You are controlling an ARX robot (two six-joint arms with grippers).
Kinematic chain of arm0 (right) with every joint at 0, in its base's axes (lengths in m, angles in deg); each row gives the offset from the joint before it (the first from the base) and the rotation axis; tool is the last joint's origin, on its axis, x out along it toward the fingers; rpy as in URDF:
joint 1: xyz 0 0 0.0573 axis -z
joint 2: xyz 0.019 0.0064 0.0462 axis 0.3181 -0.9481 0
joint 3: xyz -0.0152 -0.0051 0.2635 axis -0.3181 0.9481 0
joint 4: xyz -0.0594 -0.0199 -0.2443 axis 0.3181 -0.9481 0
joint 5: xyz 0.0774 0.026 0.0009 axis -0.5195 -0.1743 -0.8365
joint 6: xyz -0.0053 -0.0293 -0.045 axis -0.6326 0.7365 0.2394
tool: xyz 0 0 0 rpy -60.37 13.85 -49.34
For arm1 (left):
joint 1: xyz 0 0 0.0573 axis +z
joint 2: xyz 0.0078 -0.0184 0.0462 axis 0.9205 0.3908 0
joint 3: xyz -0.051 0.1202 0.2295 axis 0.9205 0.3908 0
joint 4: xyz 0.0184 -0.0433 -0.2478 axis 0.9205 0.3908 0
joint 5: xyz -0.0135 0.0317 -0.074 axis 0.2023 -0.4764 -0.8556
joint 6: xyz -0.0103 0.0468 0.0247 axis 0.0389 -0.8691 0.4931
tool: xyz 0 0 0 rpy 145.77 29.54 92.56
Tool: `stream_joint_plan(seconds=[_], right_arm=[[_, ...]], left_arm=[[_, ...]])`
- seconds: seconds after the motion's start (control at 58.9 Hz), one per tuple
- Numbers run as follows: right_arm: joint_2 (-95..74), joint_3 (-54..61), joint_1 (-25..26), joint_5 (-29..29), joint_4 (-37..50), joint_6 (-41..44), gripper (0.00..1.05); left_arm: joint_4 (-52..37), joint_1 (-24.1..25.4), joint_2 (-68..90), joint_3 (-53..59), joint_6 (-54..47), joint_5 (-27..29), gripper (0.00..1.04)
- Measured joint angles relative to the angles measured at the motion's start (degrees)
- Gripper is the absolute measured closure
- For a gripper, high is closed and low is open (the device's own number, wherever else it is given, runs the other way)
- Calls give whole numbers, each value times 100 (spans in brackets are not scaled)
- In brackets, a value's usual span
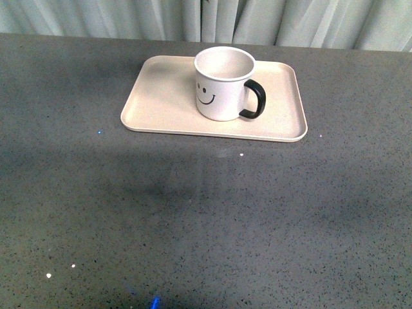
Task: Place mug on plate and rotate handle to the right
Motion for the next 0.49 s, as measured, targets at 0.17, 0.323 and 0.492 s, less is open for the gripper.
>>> stream_joint_plan(seconds=[0.17,0.323,0.492], right_arm=[[0,0,0,4,-2,0,9],[0,0,0,-7,0,2,9],[0,0,0,0,0,2,9]], left_arm=[[-4846,409,-2627,4286,-138,1641,51],[-5147,785,-3611,5816,-142,1287,78],[-5128,1097,-4194,6472,-138,931,103]])
